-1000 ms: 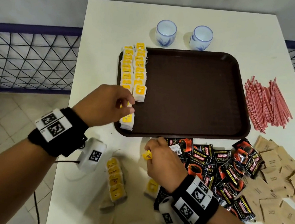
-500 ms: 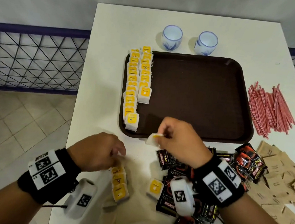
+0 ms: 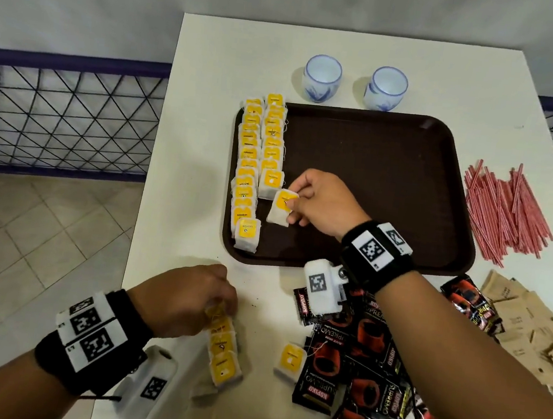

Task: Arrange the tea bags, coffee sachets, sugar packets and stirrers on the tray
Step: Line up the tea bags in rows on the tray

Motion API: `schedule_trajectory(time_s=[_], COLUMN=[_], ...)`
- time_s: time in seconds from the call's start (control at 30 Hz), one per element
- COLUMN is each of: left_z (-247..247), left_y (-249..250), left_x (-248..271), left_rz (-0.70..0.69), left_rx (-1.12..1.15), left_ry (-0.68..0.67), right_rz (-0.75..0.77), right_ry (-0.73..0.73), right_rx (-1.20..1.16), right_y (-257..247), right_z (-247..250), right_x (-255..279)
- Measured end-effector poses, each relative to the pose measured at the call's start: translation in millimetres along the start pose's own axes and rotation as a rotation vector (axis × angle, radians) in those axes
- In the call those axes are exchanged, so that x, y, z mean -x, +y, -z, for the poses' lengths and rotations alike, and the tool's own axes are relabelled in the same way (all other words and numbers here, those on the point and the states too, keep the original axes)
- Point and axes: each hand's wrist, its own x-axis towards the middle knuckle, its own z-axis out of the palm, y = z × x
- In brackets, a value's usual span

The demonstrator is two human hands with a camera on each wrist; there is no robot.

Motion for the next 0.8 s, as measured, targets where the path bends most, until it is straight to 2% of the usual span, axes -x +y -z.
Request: schedule_trajectory(time_s=[0.2, 0.43, 0.67, 0.8], left_z=[-9.1, -8.8, -0.7, 5.2], left_y=[-6.9, -13.7, -12.6, -7.8], left_x=[-4.4, -5.8, -6.1, -3.6], left_rz=[-0.04, -0.103, -0.129, -0.143], left_rx=[-0.02, 0.061, 0.169, 0.216], left_ry=[0.079, 0.098, 0.134, 0.187], right_rz=[-0.022, -0.052, -0.09, -0.022], right_ry=[-0.005, 0.086, 0.116, 0.134], right_rx=[0.011, -0.007, 0.07, 0.153], right_y=[-5.8, -4.1, -11.8, -15.1], right_z=[-9.7, -21.5, -23.9, -18.9], right_x=[-27.3, -40.8, -40.7, -20.5])
